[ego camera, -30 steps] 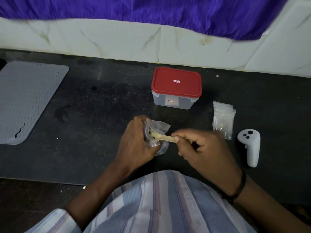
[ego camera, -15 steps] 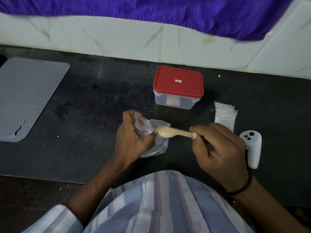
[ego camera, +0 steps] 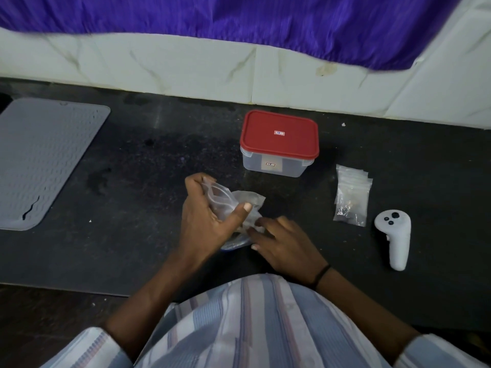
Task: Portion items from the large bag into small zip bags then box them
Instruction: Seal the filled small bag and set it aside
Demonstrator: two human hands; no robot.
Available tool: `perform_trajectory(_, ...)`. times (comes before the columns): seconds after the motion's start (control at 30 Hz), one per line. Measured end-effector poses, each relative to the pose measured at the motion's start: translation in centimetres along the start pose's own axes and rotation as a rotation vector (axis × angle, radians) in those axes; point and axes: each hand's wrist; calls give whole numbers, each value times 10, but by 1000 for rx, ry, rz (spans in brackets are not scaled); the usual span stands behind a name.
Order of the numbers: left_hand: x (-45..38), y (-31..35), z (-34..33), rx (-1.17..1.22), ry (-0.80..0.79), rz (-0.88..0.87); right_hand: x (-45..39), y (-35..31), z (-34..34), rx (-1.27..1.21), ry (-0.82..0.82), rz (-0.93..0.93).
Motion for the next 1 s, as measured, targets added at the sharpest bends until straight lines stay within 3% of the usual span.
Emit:
perform_trajectory(0.13,-1,1,-9,-63,-19,-6,-4,-4,20,-459,234,-297)
perform_trajectory(0.23,-3,9,-20,-119,-58,-43,-20,-9,42,-757,336,-421)
perform_trajectory(0.4,-4,21,-44,-143,-130,-134,-35,-11,49,-933,429,-585)
perform_trajectory(0.57,-5,20,-57,6,-256,-37,-31,-4,51,-1153,651,-727)
perform_trajectory(0.7,-1,31,-67,278,-417,29,-24,7,54,-1101,800,-885)
perform_trajectory(1.0,-21,30,-139,286,-436,172,11,50,43,-729,755,-944)
Point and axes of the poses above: each hand's wrist, its own x-axis away from the middle knuckle, its own z-axis out of the back of the hand, y = z × x, and after that the axes turned 3 degrees about y, right-handed
